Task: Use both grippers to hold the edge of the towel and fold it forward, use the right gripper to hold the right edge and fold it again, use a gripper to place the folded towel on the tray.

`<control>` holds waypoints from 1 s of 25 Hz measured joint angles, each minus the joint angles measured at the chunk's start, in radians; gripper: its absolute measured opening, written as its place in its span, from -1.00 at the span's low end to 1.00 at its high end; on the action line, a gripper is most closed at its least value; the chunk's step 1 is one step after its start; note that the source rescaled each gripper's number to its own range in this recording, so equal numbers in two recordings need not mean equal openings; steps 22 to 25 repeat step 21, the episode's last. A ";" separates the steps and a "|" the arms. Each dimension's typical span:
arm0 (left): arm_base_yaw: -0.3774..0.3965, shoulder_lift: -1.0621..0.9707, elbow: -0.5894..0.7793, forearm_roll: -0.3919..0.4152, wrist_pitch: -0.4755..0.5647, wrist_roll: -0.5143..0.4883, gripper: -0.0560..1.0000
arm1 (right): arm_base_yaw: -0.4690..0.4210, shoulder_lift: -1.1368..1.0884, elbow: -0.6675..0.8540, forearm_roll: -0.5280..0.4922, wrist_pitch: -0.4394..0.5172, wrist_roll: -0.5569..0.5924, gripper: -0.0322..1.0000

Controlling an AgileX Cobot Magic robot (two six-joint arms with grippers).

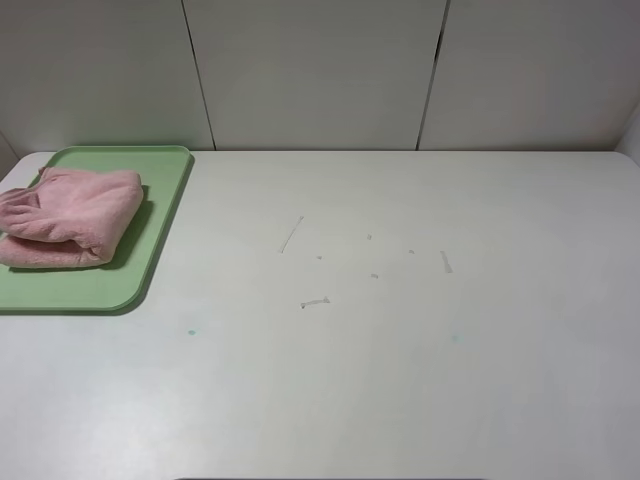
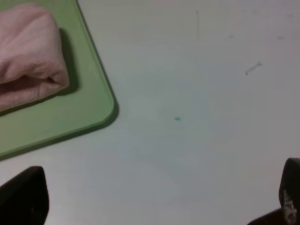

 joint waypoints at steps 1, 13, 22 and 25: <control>0.000 0.000 0.000 -0.003 0.000 0.002 0.98 | 0.000 0.000 0.000 0.000 0.000 0.000 1.00; 0.000 0.000 0.000 -0.011 0.000 0.004 0.98 | 0.000 0.000 0.000 0.000 0.000 0.000 1.00; 0.000 0.000 0.000 -0.011 0.000 0.004 0.97 | 0.000 0.000 0.000 0.000 0.000 0.000 1.00; 0.000 0.000 0.000 -0.011 0.000 0.004 0.97 | 0.000 0.000 0.000 0.000 0.000 0.000 1.00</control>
